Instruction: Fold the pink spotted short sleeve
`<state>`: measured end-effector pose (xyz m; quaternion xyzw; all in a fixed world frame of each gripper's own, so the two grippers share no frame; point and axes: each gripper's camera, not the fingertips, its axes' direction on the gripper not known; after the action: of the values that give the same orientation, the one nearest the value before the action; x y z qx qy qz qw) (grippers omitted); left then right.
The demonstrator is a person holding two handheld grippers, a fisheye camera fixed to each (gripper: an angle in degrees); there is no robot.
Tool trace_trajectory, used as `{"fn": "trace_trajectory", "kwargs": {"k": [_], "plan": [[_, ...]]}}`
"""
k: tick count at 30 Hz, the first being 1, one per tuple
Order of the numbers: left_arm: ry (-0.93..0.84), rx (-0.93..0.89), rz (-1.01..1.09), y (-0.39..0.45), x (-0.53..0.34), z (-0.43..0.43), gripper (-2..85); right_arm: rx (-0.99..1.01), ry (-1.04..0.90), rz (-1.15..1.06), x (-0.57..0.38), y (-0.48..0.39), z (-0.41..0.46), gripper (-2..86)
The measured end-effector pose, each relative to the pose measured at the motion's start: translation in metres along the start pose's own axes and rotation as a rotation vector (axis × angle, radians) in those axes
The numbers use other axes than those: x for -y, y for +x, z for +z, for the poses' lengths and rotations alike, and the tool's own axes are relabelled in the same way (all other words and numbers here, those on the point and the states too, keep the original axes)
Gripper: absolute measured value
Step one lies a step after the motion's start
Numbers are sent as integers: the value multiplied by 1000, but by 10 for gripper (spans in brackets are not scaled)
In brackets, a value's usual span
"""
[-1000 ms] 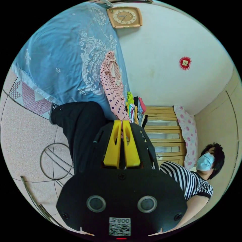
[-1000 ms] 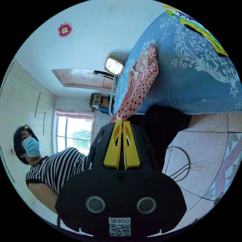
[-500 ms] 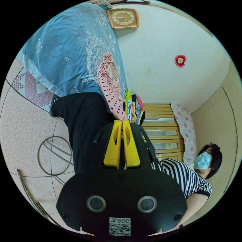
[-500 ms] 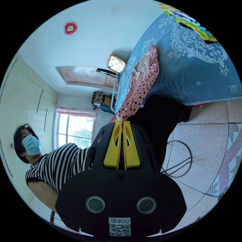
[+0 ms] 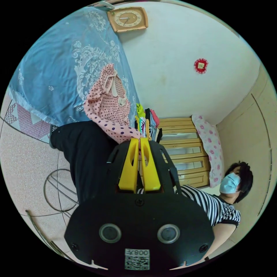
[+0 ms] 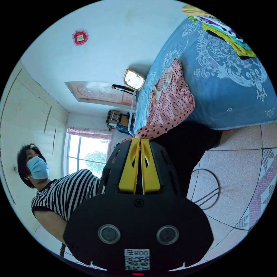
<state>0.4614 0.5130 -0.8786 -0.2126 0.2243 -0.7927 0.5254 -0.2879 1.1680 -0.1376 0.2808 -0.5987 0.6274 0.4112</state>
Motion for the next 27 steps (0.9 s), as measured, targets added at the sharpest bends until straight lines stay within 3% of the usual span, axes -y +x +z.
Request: {"fn": "trace_trajectory", "kwargs": {"k": [15, 27], "plan": [[-45, 74, 87, 20, 269, 84, 10, -84, 8, -86, 276, -12, 44, 2], [-46, 129, -2, -51, 460, 142, 12, -131, -39, 4, 461, 50, 108, 2]]}}
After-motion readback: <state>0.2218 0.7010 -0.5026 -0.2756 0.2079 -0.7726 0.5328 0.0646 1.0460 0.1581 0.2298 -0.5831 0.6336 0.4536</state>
